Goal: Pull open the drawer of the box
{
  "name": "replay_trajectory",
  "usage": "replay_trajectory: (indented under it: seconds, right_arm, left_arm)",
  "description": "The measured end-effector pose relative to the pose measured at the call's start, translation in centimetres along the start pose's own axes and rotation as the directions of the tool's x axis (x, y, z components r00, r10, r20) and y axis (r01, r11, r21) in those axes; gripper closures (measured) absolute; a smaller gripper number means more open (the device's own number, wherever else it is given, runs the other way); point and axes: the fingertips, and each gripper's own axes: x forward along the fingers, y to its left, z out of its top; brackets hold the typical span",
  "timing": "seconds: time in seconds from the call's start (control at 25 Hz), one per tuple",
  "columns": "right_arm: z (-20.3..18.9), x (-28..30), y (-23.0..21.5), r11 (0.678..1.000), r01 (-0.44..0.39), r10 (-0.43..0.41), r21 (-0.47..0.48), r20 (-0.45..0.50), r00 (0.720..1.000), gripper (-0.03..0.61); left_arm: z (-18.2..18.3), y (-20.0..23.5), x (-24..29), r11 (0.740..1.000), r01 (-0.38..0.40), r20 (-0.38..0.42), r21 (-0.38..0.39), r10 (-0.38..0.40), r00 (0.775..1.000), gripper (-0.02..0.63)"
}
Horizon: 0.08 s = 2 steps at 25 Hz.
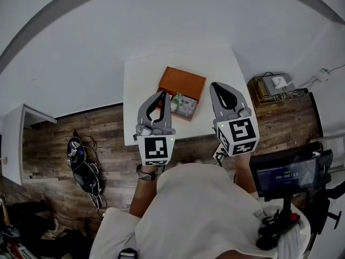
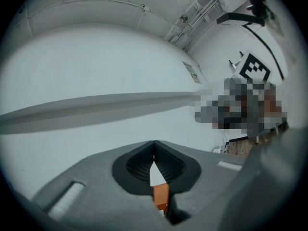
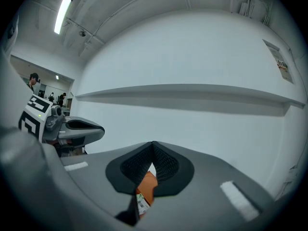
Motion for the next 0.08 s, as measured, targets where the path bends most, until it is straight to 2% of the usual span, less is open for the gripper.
replay_trajectory:
  seconds: [0.08]
  right_arm:
    - [0.16,0.09,0.01,1.000,-0.001,0.001,0.001,-0.001,1.000,0.577]
  left_arm:
    - [-0.01,0.01,0.02,1.000,0.001,-0.001,-0.001,-0.001,1.000,0.607]
